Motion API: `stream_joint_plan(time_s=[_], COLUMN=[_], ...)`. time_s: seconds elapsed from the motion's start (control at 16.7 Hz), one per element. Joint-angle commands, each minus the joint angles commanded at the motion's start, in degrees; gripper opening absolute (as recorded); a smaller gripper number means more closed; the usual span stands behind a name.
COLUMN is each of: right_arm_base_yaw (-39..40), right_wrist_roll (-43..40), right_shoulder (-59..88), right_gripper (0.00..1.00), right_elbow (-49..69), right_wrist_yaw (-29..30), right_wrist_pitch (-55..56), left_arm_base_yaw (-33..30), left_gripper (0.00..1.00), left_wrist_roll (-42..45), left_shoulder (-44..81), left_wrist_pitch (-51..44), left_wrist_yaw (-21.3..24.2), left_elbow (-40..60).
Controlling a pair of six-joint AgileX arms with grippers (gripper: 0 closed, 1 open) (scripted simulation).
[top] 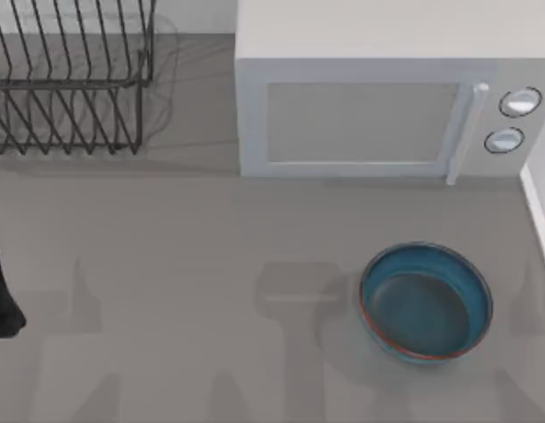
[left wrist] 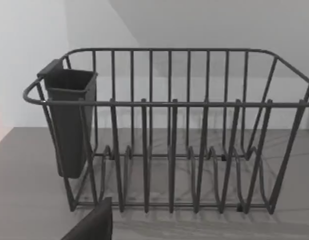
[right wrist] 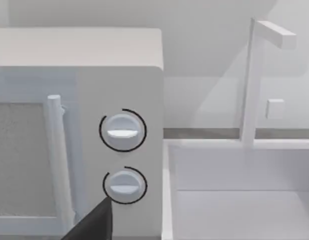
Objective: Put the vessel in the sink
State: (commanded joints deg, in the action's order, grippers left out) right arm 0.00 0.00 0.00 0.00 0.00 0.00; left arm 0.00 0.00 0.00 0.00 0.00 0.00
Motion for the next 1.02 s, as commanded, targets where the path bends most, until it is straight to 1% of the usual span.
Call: stream_joint_plan(time_s=[0.24, 0.48, 0.66, 1.02], right_arm_base_yaw=[0.6, 3.5, 6.6, 13.7], right_wrist_roll=[0.6, 3.7, 6.9, 14.1], right_shoulder=[1.8, 12.8, 27.1, 62.0], right_gripper=[1.0, 1.0, 1.0, 1.0], right_elbow=[1.8, 12.0, 23.1, 46.9], right_wrist_yaw=[-0.1, -0.1, 0.0, 0.2], right_wrist_pitch=[-1.7, -10.7, -20.8, -43.8], left_arm_base_yaw=[0.0, 0.0, 0.0, 0.0], left_gripper=[1.0, 1.0, 1.0, 1.0], left_wrist_roll=[0.0, 0.0, 0.0, 0.0], left_shoulder=[0.0, 0.0, 0.0, 0.0], left_wrist_pitch=[0.0, 0.0, 0.0, 0.0], left_wrist_yaw=[0.0, 0.0, 0.0, 0.0], left_elbow=[0.0, 0.0, 0.0, 0.0])
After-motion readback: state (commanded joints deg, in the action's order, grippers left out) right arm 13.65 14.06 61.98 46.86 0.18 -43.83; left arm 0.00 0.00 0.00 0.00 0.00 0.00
